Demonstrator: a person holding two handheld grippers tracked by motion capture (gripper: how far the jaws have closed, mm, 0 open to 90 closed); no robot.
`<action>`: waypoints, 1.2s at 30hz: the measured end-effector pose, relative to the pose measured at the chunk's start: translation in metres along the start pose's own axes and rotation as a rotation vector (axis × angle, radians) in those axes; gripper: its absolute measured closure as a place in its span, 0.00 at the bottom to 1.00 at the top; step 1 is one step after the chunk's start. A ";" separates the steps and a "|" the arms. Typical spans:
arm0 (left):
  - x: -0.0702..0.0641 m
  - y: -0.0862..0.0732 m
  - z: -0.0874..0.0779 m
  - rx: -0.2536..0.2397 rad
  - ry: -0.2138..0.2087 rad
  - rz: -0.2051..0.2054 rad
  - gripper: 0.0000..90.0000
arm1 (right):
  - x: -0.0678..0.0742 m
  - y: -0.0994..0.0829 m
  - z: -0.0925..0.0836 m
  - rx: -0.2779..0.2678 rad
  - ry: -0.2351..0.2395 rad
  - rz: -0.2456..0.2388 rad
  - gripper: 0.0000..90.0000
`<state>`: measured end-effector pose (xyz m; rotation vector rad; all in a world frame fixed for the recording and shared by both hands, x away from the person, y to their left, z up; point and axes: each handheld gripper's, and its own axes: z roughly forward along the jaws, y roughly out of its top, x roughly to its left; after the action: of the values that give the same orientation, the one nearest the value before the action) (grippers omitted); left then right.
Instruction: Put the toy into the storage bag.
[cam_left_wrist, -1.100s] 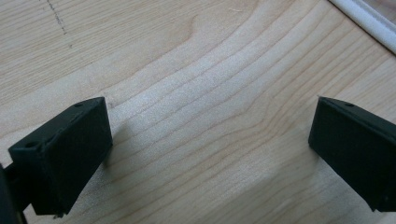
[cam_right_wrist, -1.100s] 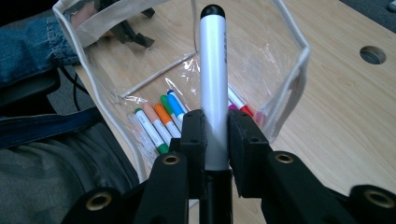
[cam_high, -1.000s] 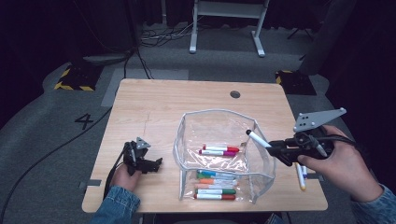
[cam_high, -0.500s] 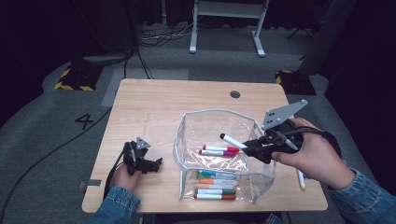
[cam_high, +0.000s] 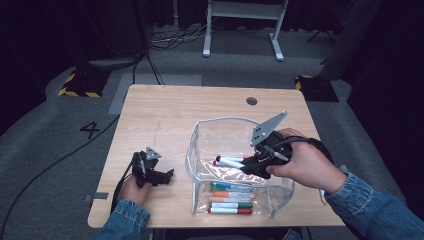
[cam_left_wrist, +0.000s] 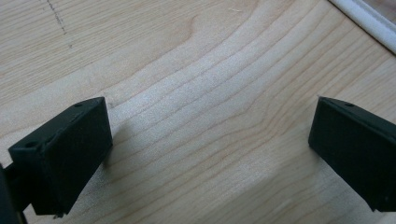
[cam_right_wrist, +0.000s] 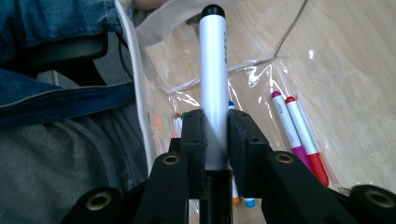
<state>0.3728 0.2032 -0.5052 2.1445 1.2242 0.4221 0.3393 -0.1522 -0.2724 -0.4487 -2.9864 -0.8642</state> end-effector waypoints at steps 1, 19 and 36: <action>0.000 0.000 0.000 0.000 0.000 0.001 0.00 | 0.000 0.000 0.002 0.008 -0.001 -0.002 0.85; 0.000 0.000 0.000 0.000 0.000 0.001 0.00 | -0.010 -0.003 0.066 0.161 0.111 -0.024 0.85; 0.000 0.000 0.000 -0.001 0.000 0.003 0.00 | -0.020 -0.015 0.120 0.330 0.227 -0.034 0.85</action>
<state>0.3730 0.2034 -0.5052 2.1453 1.2212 0.4241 0.3638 -0.1071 -0.3839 -0.2706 -2.8505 -0.3782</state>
